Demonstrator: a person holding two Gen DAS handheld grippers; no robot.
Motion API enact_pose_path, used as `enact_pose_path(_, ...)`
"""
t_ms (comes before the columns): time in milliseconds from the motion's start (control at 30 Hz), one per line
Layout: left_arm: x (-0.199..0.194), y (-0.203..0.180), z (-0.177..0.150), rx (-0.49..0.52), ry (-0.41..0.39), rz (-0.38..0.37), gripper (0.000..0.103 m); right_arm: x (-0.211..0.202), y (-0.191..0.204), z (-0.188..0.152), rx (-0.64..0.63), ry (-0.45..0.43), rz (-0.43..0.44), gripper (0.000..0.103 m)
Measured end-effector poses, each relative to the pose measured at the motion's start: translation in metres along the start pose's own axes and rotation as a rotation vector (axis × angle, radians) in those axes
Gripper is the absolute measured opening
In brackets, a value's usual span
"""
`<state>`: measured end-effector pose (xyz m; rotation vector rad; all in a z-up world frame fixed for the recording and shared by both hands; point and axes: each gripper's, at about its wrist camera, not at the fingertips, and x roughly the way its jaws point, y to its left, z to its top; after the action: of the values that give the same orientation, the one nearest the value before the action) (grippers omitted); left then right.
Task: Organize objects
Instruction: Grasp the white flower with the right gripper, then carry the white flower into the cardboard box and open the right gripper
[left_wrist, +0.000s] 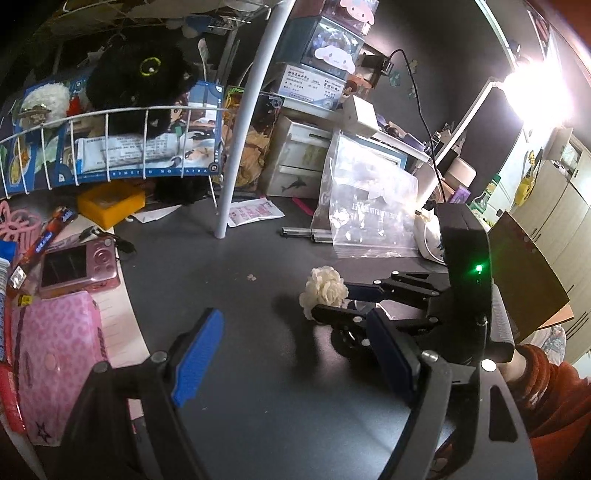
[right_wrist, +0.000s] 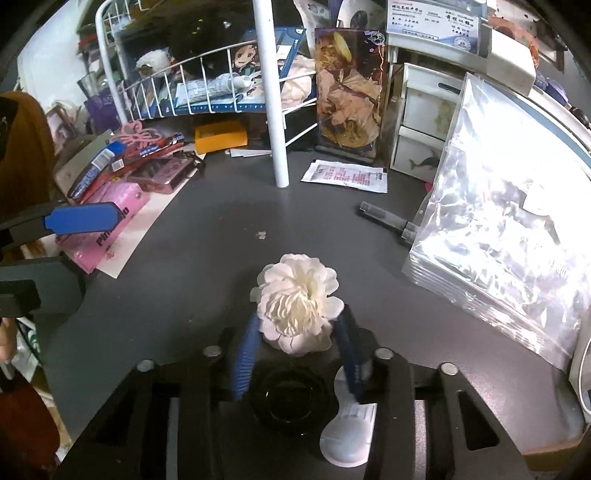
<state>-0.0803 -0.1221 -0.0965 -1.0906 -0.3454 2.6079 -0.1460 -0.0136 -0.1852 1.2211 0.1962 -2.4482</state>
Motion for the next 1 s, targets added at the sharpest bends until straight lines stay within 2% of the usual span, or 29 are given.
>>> enact_pose_path(167, -0.002, -0.003, 0.0, 0.004, 0.0, 0.002, 0.078, -0.003, 0.003, -0.002, -0.013, -0.006, -0.001, 0.018)
enact_pose_path(333, -0.005, -0.01, 0.0, 0.01, 0.001, -0.02, 0.078, -0.017, 0.006, -0.004, -0.005, -0.029, 0.025, 0.018)
enact_pose_path(533, -0.016, -0.028, 0.001, 0.029, -0.016, -0.099, 0.075, -0.058, 0.025, -0.007, -0.036, -0.095, 0.097, 0.018)
enact_pose_path(600, -0.022, -0.037, 0.001, 0.036, -0.025, -0.142, 0.063, -0.08, 0.035, -0.009, -0.067, -0.134, 0.113, 0.018)
enact_pose_path(733, -0.04, -0.061, 0.006, 0.086, -0.037, -0.211, 0.049, -0.117, 0.057, -0.016, -0.138, -0.201, 0.097, 0.018)
enact_pose_path(800, -0.05, -0.074, 0.01, 0.117, -0.043, -0.23, 0.04, -0.137, 0.065, -0.02, -0.169, -0.232, 0.085, 0.018)
enact_pose_path(900, -0.062, -0.096, 0.011, 0.165, -0.052, -0.263, 0.03, -0.164, 0.071, -0.029, -0.199, -0.274, 0.066, 0.018)
enact_pose_path(1000, -0.071, -0.122, 0.014, 0.212, -0.061, -0.287, 0.024, -0.189, 0.071, -0.037, -0.218, -0.315, 0.024, 0.018)
